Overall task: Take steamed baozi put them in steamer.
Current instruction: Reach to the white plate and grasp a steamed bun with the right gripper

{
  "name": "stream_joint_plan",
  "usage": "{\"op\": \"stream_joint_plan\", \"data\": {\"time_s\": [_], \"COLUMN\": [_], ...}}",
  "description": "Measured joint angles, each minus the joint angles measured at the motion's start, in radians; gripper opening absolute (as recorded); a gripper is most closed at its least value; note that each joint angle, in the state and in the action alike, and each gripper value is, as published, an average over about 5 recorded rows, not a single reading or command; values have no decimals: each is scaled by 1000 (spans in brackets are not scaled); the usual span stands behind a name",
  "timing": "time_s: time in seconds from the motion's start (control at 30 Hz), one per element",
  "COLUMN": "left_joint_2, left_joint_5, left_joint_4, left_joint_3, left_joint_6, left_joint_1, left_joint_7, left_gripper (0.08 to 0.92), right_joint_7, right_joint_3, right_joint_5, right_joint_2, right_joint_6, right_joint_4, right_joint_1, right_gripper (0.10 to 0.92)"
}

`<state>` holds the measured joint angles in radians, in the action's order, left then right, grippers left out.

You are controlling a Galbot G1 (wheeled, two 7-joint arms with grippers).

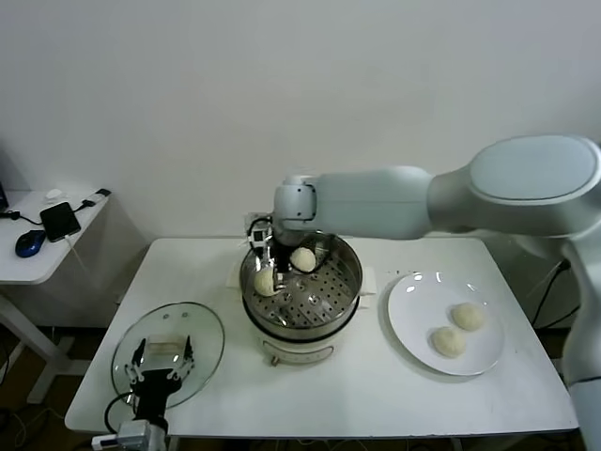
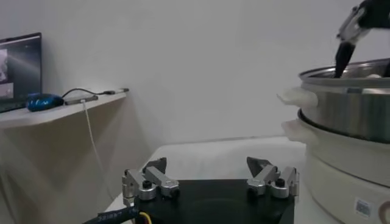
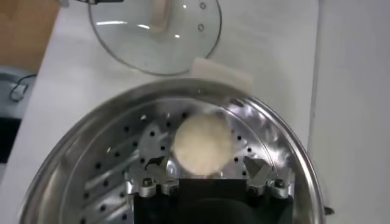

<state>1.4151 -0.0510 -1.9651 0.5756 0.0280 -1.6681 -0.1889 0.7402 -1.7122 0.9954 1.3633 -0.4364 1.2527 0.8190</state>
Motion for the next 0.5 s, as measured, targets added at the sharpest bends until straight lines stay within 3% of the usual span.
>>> {"op": "stream_joint_plan", "data": {"time_s": [0.5], "left_joint_2": [3], "left_joint_5": [3], "left_joint_4": [-7], "left_joint_3": [-2], "left_joint_6": [4], "left_joint_1": [-8], "left_joint_7": [2], "left_gripper": [823], "right_joint_7": [190], "right_joint_3": [-205], "right_joint_5": [-195], "right_joint_2": [-497], "right_joint_6": [162], "right_joint_4": [192], "right_joint_1": [202], "right_gripper": [823]}}
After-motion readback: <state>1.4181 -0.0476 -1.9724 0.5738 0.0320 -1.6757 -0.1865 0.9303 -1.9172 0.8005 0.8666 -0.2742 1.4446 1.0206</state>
